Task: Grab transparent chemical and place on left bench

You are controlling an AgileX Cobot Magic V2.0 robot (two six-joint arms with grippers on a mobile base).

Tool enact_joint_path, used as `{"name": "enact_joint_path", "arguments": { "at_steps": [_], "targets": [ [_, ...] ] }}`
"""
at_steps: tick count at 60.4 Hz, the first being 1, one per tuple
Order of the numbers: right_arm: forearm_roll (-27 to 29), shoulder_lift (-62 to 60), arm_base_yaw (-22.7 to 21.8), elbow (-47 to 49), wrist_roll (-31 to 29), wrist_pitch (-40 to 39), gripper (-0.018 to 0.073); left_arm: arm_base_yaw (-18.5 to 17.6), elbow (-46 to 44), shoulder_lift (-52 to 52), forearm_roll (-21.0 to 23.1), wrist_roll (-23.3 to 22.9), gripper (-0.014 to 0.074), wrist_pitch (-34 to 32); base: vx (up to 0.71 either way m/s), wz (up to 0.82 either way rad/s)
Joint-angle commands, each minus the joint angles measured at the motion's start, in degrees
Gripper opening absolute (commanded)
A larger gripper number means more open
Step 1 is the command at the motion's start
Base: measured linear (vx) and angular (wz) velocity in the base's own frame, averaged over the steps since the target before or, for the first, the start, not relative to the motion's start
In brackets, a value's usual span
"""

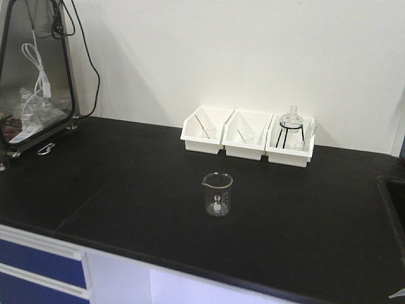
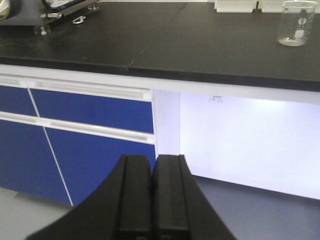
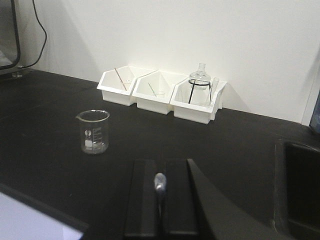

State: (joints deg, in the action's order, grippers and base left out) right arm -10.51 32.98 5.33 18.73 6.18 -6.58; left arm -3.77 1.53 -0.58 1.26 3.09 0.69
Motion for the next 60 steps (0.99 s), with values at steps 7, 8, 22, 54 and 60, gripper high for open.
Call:
{"name": "enact_joint_path", "arguments": {
  "at_steps": [7, 8, 22, 54, 60],
  "targets": [
    [-0.2, 0.0, -0.3, 1.7, -0.1, -4.8, -0.0007, -0.1, 0.9, -1.1, 0.0, -0.4, -0.0004, -4.5, 0.37, -0.03],
    [-0.2, 0.0, -0.3, 1.7, -0.1, -4.7, -0.0007, -0.1, 0.9, -1.1, 0.0, -0.4, -0.0004, -4.5, 0.37, -0.02],
    [-0.2, 0.0, -0.3, 1.7, -0.1, -4.6, -0.0007, -0.1, 0.9, -1.1, 0.0, -0.4, -0.0004, -4.5, 0.36, -0.01],
    [-0.2, 0.0, -0.3, 1.7, -0.1, -4.6, -0.0007, -0.1, 0.9, -1.1, 0.0, -0.4, -0.0004, -4.5, 0.26, -0.06],
    [-0.2, 0.0, -0.3, 1.7, -0.1, -4.6, -0.0007, -0.1, 0.9, -1.1, 0.0, -0.4, -0.0004, -4.5, 0.17, -0.08]
  ]
}}
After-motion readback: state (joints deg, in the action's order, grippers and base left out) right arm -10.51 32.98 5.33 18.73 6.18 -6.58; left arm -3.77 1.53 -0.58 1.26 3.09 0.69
